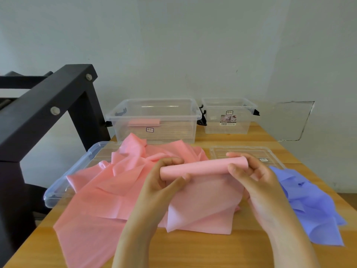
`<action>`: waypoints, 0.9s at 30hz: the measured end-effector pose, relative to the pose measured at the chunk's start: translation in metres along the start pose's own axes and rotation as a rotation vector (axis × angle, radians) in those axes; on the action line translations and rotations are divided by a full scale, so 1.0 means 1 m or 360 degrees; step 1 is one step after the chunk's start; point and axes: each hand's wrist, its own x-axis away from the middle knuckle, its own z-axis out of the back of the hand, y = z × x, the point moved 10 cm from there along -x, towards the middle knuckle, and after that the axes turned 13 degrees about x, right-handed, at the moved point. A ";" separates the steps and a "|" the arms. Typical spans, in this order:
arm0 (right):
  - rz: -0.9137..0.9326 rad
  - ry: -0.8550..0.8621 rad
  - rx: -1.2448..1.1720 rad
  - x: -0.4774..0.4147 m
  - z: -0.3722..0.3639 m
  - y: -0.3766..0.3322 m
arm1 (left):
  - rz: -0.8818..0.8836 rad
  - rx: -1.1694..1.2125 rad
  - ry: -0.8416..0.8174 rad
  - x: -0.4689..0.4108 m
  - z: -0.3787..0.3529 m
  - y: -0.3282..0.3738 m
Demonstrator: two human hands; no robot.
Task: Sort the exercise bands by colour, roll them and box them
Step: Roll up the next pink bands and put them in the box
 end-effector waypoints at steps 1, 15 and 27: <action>0.0002 -0.0004 0.0008 0.000 -0.001 -0.001 | -0.0025 0.0001 -0.0038 0.001 -0.003 0.002; 0.0092 -0.0002 0.0157 0.001 0.001 -0.007 | -0.0212 0.0349 0.0077 0.000 0.002 0.014; 0.0260 0.0083 0.0095 0.001 0.007 -0.015 | -0.0145 0.0152 0.0149 -0.004 0.009 0.004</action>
